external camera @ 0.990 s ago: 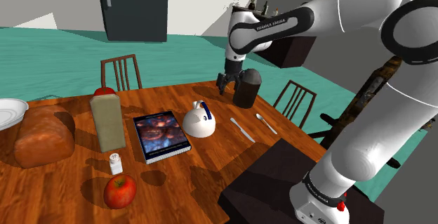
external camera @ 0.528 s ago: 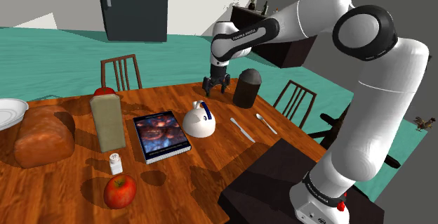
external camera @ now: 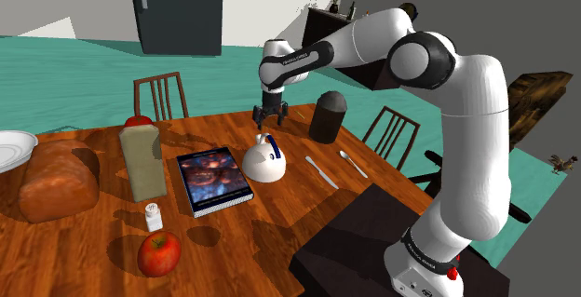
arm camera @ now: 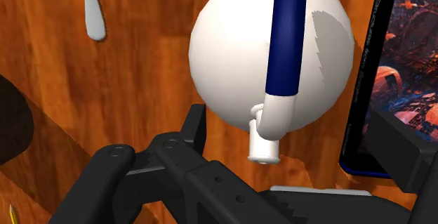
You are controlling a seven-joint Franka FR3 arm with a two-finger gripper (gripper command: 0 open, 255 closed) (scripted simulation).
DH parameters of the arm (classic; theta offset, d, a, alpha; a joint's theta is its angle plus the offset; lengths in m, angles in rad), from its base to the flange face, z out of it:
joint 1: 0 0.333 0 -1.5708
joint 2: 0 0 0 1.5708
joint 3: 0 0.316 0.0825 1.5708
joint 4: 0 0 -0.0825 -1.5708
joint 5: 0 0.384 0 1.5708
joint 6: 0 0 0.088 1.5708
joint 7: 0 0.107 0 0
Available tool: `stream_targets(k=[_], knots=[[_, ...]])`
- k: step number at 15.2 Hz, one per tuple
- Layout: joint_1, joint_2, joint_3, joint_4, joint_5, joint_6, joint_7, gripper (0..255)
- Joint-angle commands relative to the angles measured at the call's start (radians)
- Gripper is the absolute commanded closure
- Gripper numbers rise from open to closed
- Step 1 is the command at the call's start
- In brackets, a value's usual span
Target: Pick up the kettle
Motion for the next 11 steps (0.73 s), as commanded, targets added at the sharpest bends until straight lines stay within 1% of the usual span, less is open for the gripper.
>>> stream_targets(k=[1, 7, 9, 10, 11], knots=[[0.002, 0.036, -0.002, 0.031, -0.001, 0.005, 0.005, 0], [0.003, 0.086, -0.003, 0.018, -0.003, 0.068, 0.007, 0], [0.003, 0.086, -0.003, 0.018, -0.003, 0.068, 0.007, 0], [0.003, 0.083, -0.003, 0.015, -0.003, 0.069, 0.008, 255], [0.003, 0.084, -0.003, 0.016, -0.003, 0.068, 0.008, 255]])
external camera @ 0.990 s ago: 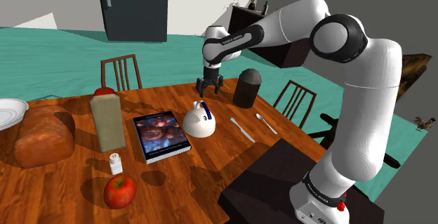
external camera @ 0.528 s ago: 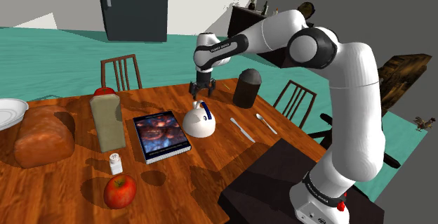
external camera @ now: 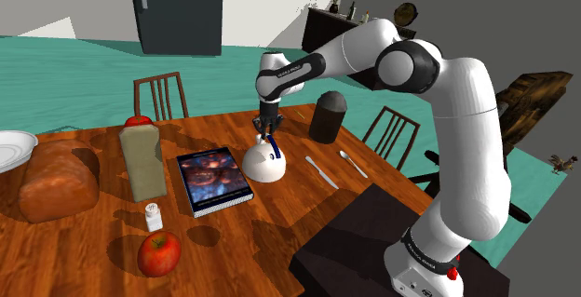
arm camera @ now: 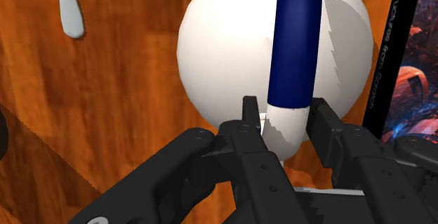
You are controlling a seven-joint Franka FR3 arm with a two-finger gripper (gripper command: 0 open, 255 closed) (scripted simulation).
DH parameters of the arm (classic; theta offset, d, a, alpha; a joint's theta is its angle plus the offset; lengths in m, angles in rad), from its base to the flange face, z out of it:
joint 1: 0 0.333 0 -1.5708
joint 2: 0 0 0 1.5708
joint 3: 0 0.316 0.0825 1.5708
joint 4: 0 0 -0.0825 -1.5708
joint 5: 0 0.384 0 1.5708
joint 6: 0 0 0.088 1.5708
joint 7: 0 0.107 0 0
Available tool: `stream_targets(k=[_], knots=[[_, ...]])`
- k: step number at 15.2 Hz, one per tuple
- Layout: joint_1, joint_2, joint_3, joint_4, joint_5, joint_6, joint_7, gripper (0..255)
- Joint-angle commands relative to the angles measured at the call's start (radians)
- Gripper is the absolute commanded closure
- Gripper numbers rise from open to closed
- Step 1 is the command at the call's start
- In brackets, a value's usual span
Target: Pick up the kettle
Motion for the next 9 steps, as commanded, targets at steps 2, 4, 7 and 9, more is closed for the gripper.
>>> stream_targets(k=[2, 4, 7, 9], knots=[[0.0, 0.001, 0.0, 0.0, 0.0, 0.001, 0.0, 255], [0.0, 0.001, 0.0, 0.0, 0.0, 0.001, 0.0, 255], [0.0, 0.0, 0.0, -0.001, 0.0, 0.001, 0.0, 255], [0.0, -0.006, 0.0, 0.003, 0.0, -0.009, -0.001, 255]])
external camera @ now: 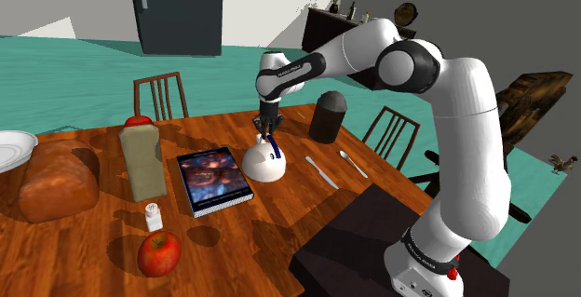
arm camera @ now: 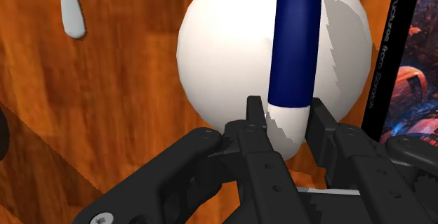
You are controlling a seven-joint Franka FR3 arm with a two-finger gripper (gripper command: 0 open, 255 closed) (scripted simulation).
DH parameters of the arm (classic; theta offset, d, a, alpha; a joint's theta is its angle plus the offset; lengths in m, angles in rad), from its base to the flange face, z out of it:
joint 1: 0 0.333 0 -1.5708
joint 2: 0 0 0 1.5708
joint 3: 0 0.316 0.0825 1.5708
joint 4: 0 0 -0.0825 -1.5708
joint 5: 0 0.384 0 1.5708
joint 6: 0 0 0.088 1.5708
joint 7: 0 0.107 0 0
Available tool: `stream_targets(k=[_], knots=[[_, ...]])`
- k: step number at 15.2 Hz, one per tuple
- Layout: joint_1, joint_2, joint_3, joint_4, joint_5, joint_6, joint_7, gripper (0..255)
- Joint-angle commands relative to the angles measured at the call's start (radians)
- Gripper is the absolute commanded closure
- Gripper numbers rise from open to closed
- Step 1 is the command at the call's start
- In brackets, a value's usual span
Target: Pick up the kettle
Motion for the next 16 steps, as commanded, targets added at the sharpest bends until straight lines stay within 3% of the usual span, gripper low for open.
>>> stream_targets(k=[1, 16], knots=[[0.0, -0.012, 0.0, 0.004, 0.0, -0.014, -0.001, 255], [-0.001, -0.101, 0.002, 0.046, 0.004, -0.146, -0.004, 255]])
